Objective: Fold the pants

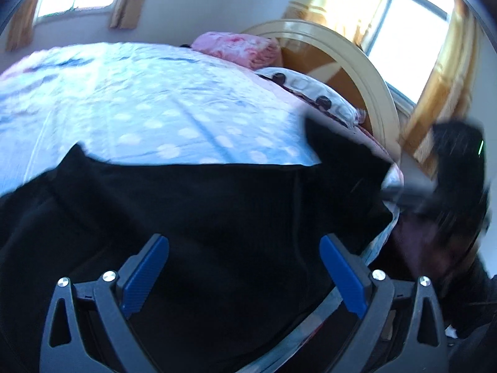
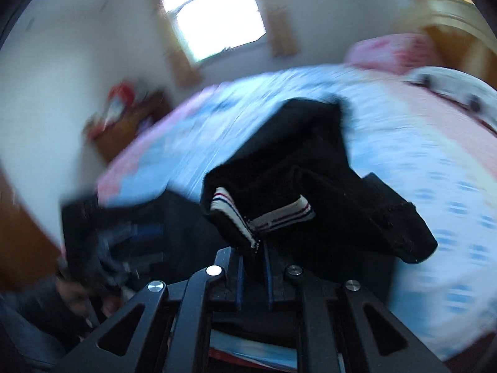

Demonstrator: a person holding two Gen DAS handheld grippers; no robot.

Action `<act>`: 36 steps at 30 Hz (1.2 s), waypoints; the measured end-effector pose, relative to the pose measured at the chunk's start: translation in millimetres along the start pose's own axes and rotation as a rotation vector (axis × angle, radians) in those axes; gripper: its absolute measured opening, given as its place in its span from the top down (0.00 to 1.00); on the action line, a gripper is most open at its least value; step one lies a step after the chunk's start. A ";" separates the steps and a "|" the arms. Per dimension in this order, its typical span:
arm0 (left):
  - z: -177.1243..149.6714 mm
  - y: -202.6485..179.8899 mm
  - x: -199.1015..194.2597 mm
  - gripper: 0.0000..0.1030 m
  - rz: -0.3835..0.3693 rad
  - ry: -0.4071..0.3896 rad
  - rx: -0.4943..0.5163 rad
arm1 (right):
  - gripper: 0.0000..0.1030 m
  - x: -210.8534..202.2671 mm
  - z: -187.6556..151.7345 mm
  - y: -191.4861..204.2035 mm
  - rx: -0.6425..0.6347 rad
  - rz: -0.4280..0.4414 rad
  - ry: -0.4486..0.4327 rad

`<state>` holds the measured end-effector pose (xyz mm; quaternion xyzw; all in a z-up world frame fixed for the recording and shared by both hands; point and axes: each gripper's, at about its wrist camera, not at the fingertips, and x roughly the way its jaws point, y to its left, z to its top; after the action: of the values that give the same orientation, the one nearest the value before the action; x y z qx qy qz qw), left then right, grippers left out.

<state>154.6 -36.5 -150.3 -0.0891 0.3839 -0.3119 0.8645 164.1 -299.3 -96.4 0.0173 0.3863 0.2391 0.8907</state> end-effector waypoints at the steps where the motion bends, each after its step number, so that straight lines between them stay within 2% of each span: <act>1: -2.0 3.2 -0.4 0.02 -0.003 0.005 -0.012 | 0.90 20.8 -5.4 9.7 -0.029 0.001 0.044; 4: -7.9 11.7 5.0 0.02 -0.024 0.030 -0.062 | 0.88 76.6 -24.5 26.3 -0.110 -0.045 0.187; 6: -9.8 7.5 8.9 0.02 -0.046 0.039 -0.051 | 0.82 82.9 -30.1 25.0 -0.132 -0.057 0.203; 7: -9.8 4.2 11.9 0.02 -0.052 0.042 -0.038 | 0.76 78.5 -29.5 21.4 -0.121 -0.039 0.195; 8: -8.3 -1.4 17.5 0.02 -0.065 0.049 -0.023 | 0.59 72.2 -27.5 16.7 -0.101 -0.020 0.194; 9: -7.9 -4.7 21.0 0.02 -0.073 0.055 -0.018 | 0.48 66.3 -24.8 15.1 -0.085 -0.016 0.194; 13: 3.0 -25.6 43.4 0.04 -0.124 0.085 0.005 | 0.46 34.6 -19.8 1.5 -0.068 -0.054 0.143; 17: 12.6 -40.2 63.4 0.05 -0.168 0.120 0.001 | 0.46 17.6 -23.8 -23.9 0.017 -0.098 0.113; 19: 18.0 -43.9 76.2 0.12 -0.139 0.150 -0.016 | 0.46 12.2 -28.1 -35.9 0.070 -0.088 0.098; 20: 20.4 -43.2 80.0 0.20 -0.134 0.157 -0.028 | 0.46 10.2 -30.0 -40.3 0.093 -0.081 0.089; 21: 21.5 -43.0 82.1 0.33 -0.130 0.159 -0.038 | 0.46 7.5 -32.6 -43.9 0.112 -0.073 0.077; 22: 22.5 -43.6 84.6 0.47 -0.116 0.160 -0.045 | 0.46 5.1 -34.4 -46.8 0.123 -0.067 0.068; 23: 22.9 -43.7 88.1 0.85 -0.095 0.173 -0.040 | 0.46 3.5 -34.4 -49.2 0.132 -0.064 0.058; 27: 16.0 -41.7 74.9 0.90 -0.087 0.147 -0.039 | 0.46 -7.7 -34.3 -51.8 0.152 -0.065 0.011; 31: 4.8 -34.1 40.4 0.91 -0.068 0.109 -0.038 | 0.46 -13.7 -32.1 -54.9 0.177 -0.067 -0.016; 36: -11.5 2.6 0.0 0.91 0.029 0.067 -0.074 | 0.46 -5.6 -31.1 -42.7 0.155 -0.036 -0.005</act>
<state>147.6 -33.4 -159.3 -0.1051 0.4251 -0.2877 0.8518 156.7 -344.3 -123.5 0.0798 0.4015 0.1925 0.8919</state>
